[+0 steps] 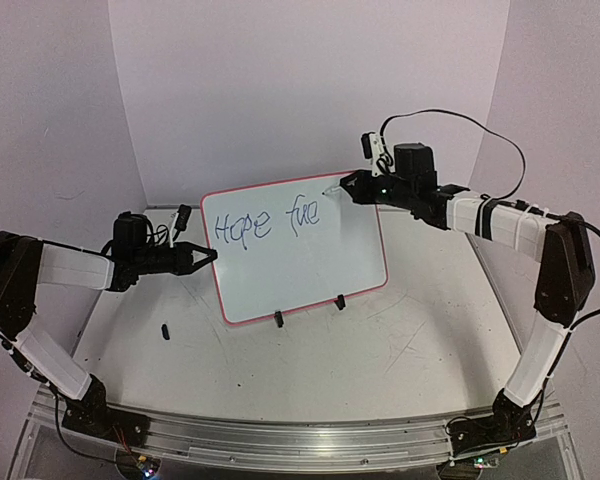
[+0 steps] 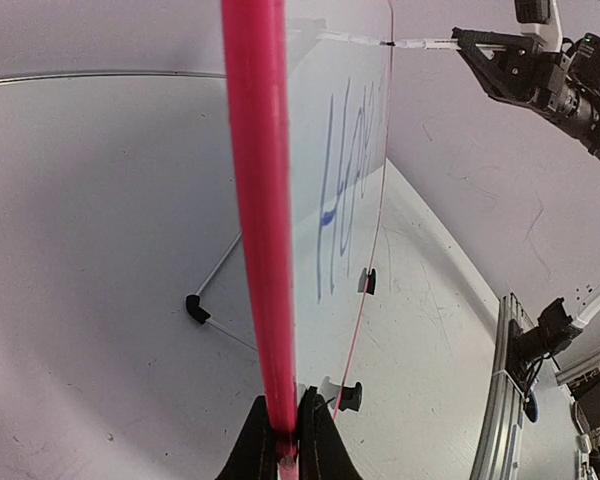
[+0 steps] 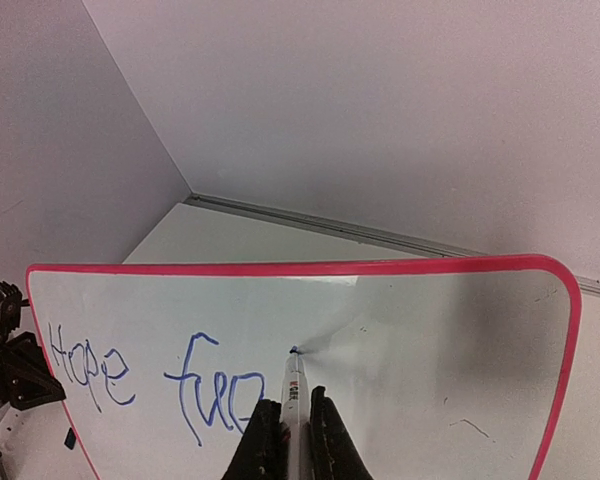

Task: Write a sentence on the whiteboard

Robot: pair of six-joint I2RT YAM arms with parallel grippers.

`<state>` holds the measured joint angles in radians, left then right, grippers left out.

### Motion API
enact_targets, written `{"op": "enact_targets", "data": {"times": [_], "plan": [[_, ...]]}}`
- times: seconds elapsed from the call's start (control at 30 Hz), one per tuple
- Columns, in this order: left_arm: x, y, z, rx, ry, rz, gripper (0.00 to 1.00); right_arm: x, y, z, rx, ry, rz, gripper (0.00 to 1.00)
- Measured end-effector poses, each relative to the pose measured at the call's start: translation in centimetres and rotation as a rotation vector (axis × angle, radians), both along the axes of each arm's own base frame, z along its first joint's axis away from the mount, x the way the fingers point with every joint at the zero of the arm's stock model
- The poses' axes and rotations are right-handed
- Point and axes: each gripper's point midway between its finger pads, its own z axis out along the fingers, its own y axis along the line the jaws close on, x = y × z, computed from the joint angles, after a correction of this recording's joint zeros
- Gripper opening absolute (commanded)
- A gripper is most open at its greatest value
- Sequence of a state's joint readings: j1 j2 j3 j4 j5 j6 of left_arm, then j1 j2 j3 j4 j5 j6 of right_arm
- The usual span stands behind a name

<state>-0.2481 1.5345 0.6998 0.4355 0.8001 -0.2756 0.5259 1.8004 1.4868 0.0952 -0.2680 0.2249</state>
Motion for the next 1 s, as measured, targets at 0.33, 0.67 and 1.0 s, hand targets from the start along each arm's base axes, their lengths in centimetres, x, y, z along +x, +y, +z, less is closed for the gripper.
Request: {"op": "enact_targets", "data": {"times": [0.33,0.67,1.0], "plan": [[0.0,0.0,0.0,0.0,0.0,0.003,0.0,-1.0,-0.2,-2.3,-0.019,0.048,0.016,0.0],[0.0,0.0,0.0,0.0,0.0,0.002,0.0,-2.8,-1.2,-4.8,-0.039,0.105,0.017,0.0],[0.0,0.0,0.0,0.001,-0.001,0.001,0.0,-3.3,-2.0,-2.6,-0.022,0.067,-0.003,0.0]]}}
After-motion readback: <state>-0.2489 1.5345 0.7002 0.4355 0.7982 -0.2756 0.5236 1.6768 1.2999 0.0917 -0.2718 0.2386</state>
